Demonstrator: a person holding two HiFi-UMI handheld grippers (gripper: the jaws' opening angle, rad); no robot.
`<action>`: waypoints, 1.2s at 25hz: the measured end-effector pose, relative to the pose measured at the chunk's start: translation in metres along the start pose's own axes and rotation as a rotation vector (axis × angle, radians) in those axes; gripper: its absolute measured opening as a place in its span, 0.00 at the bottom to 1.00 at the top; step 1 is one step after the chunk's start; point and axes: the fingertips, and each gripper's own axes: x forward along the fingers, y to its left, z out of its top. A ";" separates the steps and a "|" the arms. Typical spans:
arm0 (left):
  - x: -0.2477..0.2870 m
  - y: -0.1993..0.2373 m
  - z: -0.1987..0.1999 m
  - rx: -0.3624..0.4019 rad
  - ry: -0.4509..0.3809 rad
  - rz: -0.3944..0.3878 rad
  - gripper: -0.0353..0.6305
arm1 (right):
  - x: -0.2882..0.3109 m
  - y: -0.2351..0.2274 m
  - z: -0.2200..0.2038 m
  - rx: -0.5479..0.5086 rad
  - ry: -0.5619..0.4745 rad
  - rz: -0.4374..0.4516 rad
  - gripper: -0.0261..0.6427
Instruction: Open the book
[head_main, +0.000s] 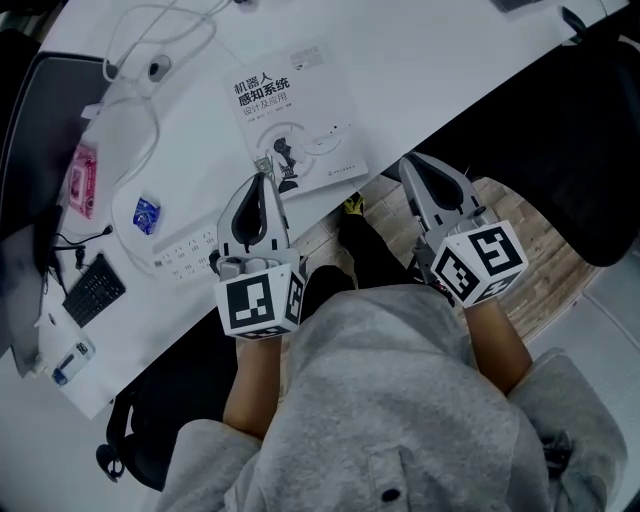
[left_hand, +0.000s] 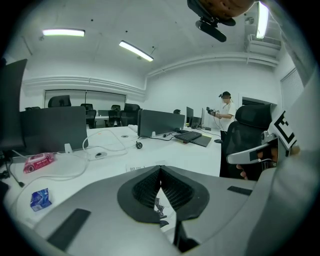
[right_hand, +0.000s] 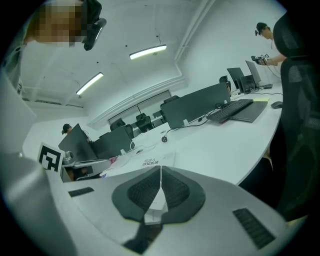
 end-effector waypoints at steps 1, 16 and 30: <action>0.000 -0.001 0.000 0.001 0.001 0.000 0.07 | 0.000 -0.002 0.001 0.000 0.001 0.001 0.08; -0.017 0.010 0.005 -0.005 -0.029 0.059 0.07 | 0.002 0.007 0.002 -0.029 0.022 0.051 0.08; 0.003 0.025 -0.036 -0.030 0.056 0.037 0.07 | 0.020 0.010 -0.031 0.095 0.072 0.110 0.09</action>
